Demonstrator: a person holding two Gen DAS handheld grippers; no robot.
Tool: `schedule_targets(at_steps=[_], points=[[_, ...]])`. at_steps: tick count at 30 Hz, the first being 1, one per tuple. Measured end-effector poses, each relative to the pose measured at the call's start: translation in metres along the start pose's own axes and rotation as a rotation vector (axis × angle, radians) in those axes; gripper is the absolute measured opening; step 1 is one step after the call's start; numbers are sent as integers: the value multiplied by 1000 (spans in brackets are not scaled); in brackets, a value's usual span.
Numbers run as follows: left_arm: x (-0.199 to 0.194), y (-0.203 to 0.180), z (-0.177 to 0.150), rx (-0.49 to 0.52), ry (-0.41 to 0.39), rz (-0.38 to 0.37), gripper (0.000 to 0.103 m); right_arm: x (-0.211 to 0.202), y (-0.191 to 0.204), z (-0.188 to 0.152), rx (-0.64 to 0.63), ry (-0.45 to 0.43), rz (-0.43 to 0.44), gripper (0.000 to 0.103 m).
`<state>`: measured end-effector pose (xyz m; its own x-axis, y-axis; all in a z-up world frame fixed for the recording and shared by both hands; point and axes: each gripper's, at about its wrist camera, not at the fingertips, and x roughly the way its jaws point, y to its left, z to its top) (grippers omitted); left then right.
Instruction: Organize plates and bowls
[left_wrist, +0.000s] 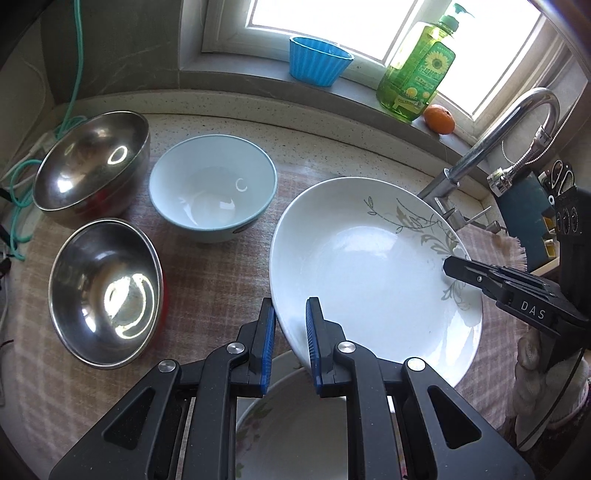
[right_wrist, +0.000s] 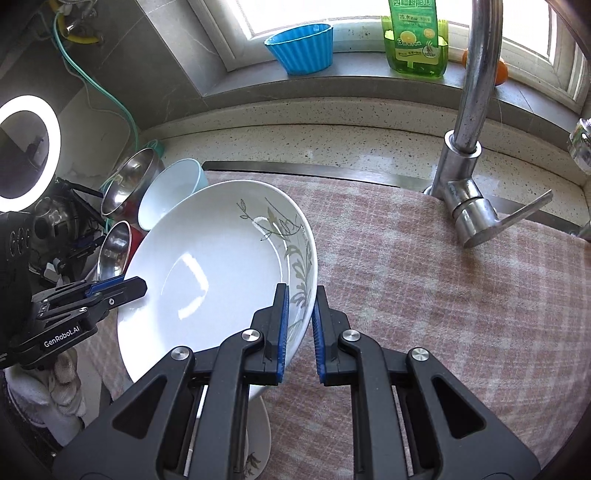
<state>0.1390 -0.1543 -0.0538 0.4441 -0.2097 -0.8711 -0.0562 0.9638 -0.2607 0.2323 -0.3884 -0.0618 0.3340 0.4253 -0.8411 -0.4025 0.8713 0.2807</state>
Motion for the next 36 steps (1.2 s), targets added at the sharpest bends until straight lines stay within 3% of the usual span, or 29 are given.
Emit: schedule_targets(at_steps=[12, 23, 36], points=[[-30, 16, -30, 44, 20, -20, 14, -22, 37, -54, 21, -2, -8, 12], [-39, 22, -59, 117, 68, -29, 14, -20, 59, -110, 61, 62, -20, 13], [-31, 27, -86, 150, 125, -43, 14, -16, 64, -138, 92, 82, -63, 12]])
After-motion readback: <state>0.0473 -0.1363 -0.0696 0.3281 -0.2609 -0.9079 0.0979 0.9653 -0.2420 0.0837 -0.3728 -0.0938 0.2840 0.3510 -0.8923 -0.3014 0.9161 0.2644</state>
